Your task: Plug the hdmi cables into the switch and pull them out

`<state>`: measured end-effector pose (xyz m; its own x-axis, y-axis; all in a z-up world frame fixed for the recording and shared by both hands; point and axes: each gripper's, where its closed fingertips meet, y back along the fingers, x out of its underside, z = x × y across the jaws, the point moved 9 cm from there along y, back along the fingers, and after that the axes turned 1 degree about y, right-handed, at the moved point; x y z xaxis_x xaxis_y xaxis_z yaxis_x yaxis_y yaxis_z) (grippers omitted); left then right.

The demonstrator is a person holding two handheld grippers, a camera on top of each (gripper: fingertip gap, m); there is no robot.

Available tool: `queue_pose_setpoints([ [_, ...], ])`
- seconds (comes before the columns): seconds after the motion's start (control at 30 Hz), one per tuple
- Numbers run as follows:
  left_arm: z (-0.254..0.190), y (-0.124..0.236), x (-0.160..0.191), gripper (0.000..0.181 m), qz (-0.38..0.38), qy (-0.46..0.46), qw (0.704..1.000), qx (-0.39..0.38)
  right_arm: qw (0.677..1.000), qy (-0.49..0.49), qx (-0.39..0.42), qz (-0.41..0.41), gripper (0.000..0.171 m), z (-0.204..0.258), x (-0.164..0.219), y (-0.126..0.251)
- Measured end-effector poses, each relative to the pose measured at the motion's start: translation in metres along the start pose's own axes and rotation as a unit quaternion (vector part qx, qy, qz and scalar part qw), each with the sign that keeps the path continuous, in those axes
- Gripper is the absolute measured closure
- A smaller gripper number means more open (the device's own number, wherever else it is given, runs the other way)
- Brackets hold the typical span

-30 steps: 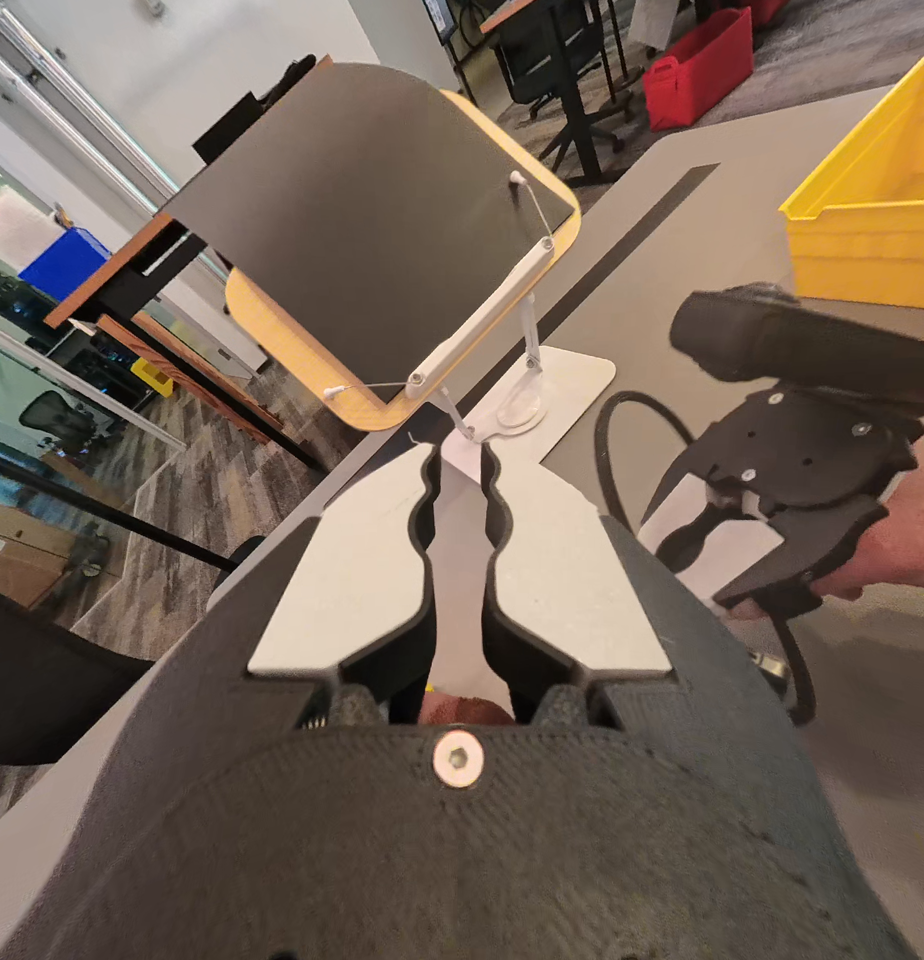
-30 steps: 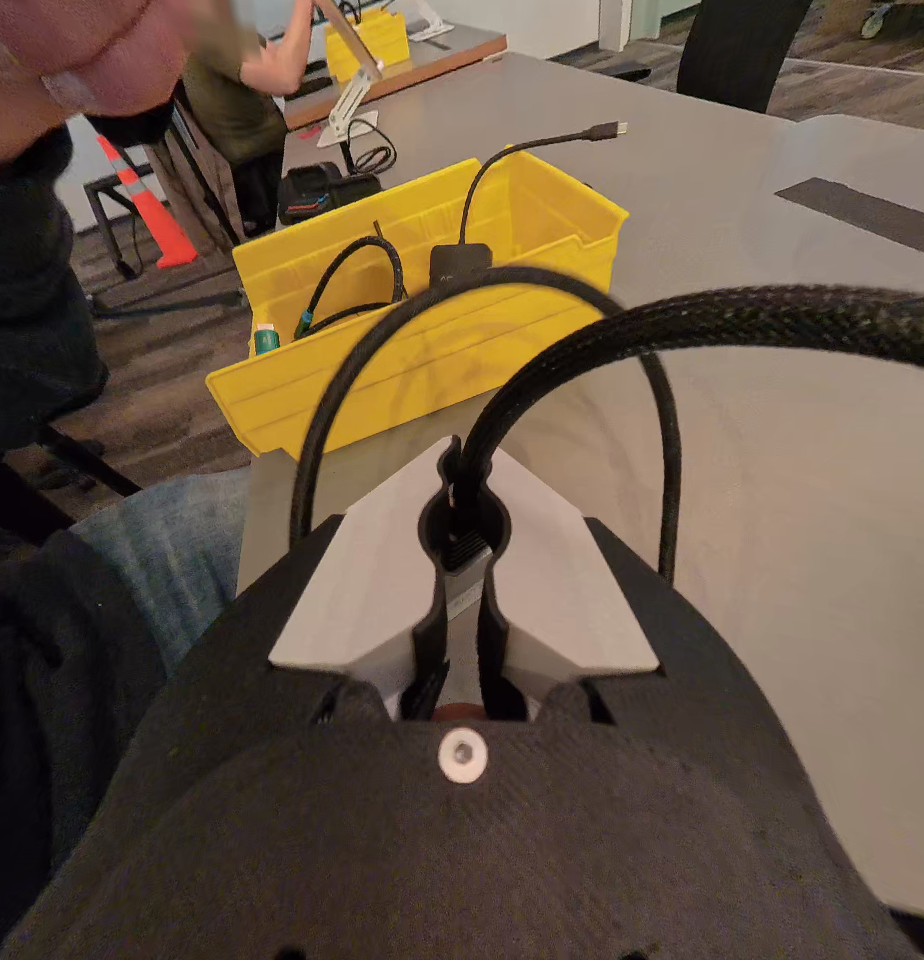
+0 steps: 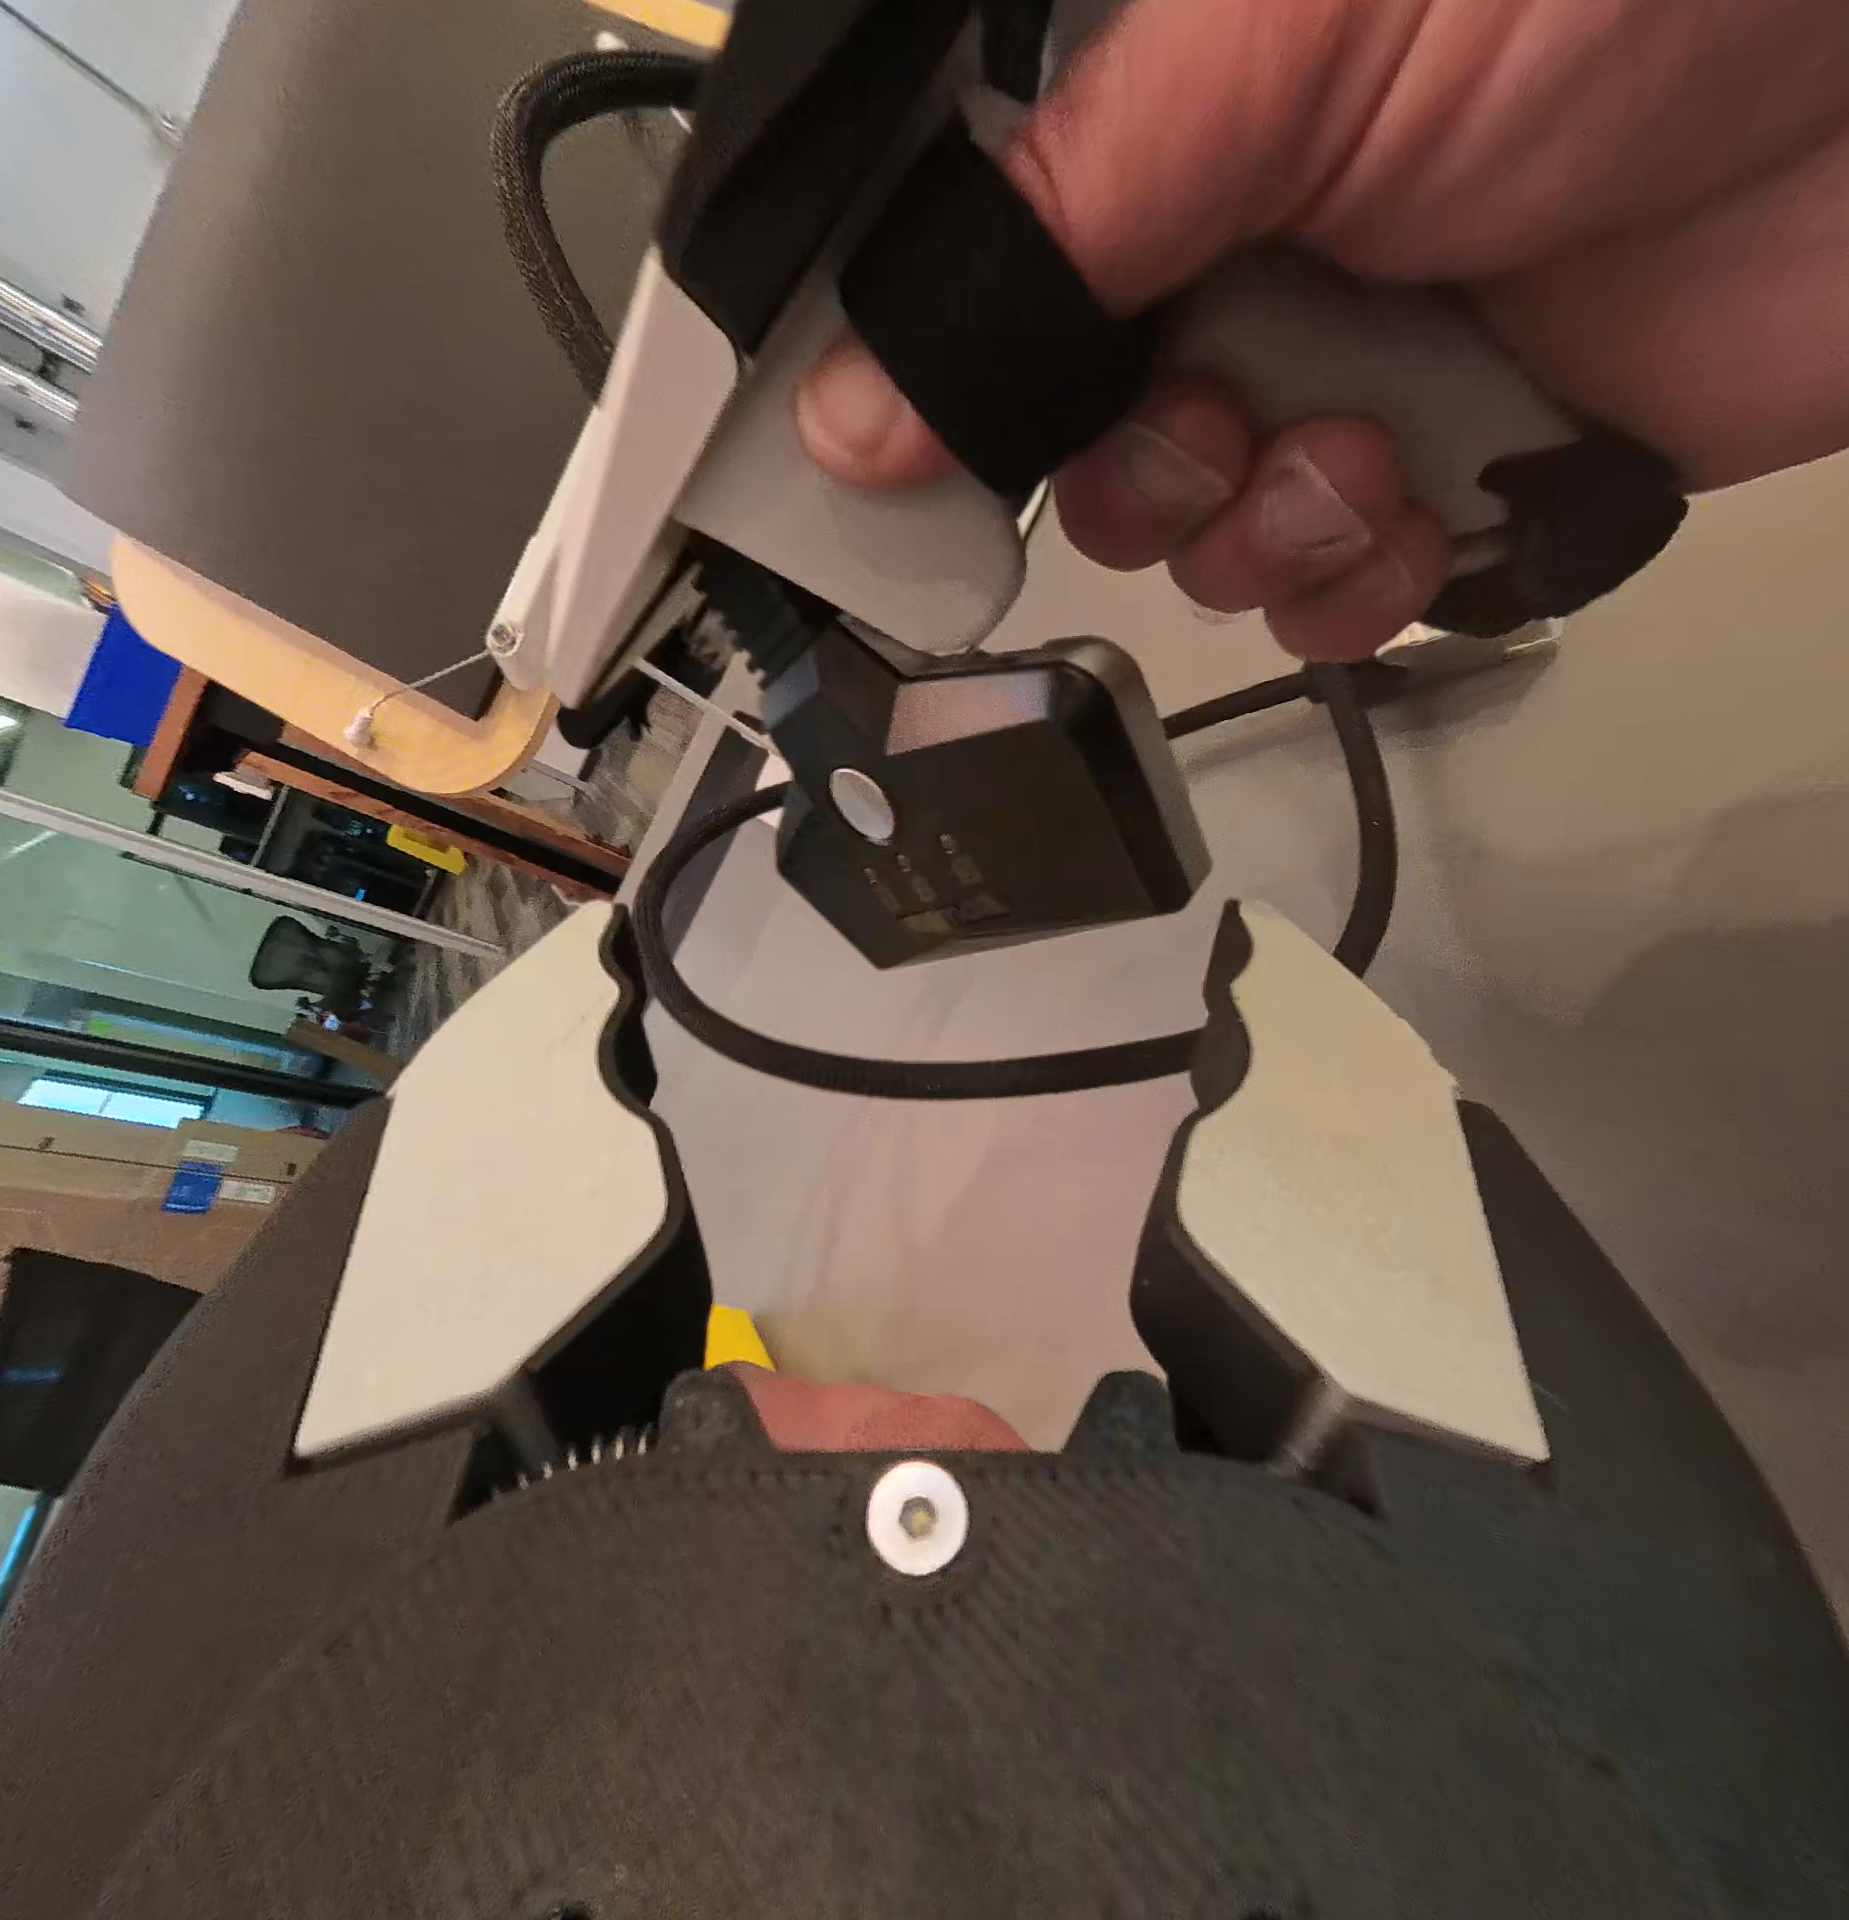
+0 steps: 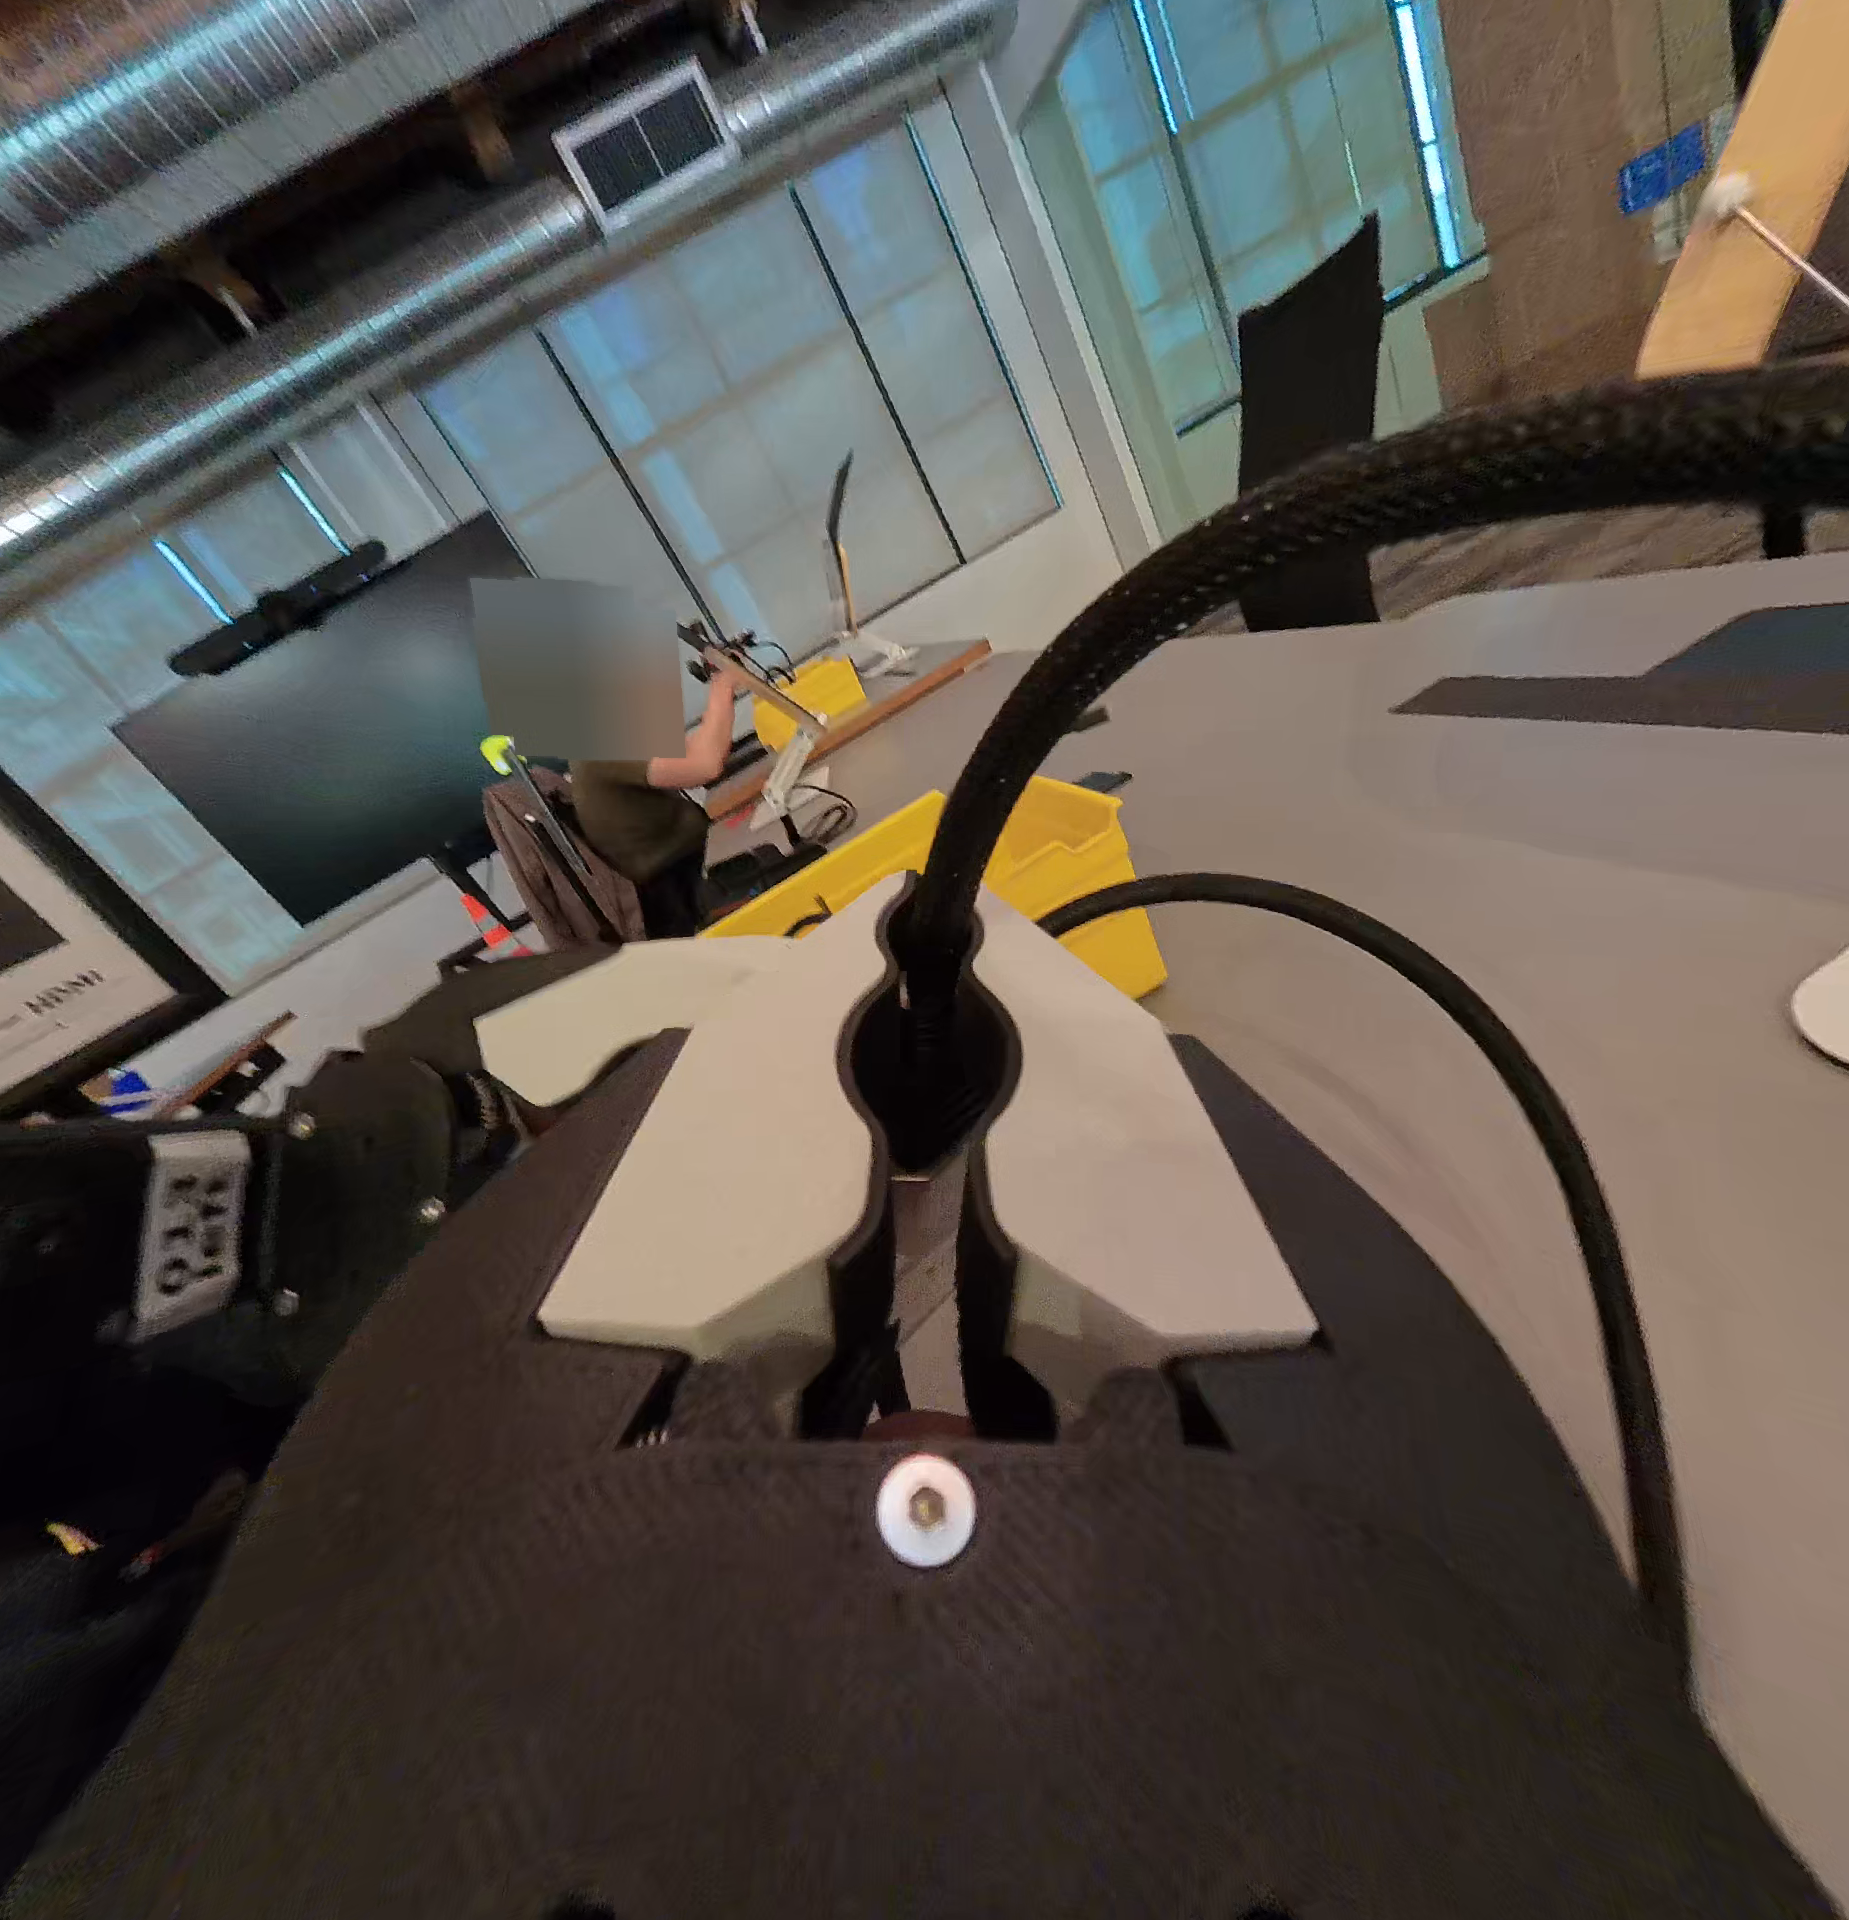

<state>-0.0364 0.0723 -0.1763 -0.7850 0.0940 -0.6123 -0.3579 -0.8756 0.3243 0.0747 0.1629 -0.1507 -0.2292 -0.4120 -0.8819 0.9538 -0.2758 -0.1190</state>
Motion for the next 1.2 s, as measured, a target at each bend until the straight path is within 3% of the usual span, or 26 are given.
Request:
queue_pose_setpoints([
  [0.23,-0.006,-0.001,0.004,0.124,-0.019,-0.019,0.997,-0.073,0.999,-0.010,-0.045,-0.017,0.171,0.019,-0.004,-0.007],
  [0.43,-0.004,0.004,0.004,0.143,-0.041,-0.033,0.992,-0.114,0.998,-0.026,-0.048,-0.040,0.171,0.017,-0.008,-0.001],
  [0.8,0.006,0.010,0.004,0.157,-0.077,-0.042,0.985,-0.147,0.990,-0.089,-0.085,-0.063,0.169,0.002,-0.006,0.007],
  [1.07,0.013,0.012,0.003,0.160,-0.083,-0.062,0.987,-0.118,0.989,-0.090,-0.107,-0.053,0.166,-0.003,-0.004,0.010],
  [1.2,0.018,0.014,0.003,0.160,-0.084,-0.068,0.989,-0.104,0.986,-0.093,-0.131,-0.044,0.153,-0.002,-0.005,0.010],
])
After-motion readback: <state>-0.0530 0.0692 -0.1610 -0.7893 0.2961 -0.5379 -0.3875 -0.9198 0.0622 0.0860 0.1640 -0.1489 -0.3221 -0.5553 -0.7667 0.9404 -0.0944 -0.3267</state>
